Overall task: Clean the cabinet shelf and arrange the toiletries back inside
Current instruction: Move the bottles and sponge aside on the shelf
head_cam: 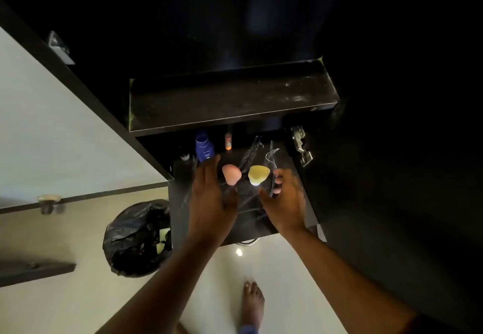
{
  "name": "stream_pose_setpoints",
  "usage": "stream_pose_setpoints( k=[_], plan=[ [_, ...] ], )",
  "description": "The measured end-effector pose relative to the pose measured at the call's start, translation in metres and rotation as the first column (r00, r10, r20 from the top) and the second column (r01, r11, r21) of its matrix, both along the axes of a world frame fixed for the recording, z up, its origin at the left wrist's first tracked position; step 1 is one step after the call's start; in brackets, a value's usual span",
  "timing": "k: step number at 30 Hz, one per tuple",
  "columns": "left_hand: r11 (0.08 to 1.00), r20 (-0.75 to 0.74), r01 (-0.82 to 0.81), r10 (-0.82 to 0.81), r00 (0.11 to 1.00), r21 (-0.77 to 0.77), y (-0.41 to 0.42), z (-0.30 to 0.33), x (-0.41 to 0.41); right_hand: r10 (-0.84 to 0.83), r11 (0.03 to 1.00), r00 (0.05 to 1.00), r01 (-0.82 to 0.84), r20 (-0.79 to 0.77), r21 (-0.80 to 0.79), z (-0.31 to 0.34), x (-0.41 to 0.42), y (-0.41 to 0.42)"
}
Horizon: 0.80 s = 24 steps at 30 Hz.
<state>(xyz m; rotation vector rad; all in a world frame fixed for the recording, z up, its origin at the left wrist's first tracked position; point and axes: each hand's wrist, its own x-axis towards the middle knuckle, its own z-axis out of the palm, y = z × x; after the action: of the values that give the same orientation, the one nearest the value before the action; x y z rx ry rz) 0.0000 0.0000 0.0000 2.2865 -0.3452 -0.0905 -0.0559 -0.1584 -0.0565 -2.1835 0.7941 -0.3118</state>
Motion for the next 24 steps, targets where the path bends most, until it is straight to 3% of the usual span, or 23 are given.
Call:
stream_pose_setpoints(
  k=[6, 24],
  plan=[
    [0.993, -0.119, -0.093, 0.085, 0.989, -0.070, -0.029, -0.039, 0.011, 0.056, 0.998, 0.998, -0.056, 0.002, 0.025, -0.015, 0.026, -0.002],
    [0.973, -0.015, -0.215, 0.214, 0.977, -0.078, -0.044, -0.088, 0.015, 0.062, 0.998, 0.995, -0.062, 0.078, 0.001, -0.051, 0.032, -0.007]
  ],
)
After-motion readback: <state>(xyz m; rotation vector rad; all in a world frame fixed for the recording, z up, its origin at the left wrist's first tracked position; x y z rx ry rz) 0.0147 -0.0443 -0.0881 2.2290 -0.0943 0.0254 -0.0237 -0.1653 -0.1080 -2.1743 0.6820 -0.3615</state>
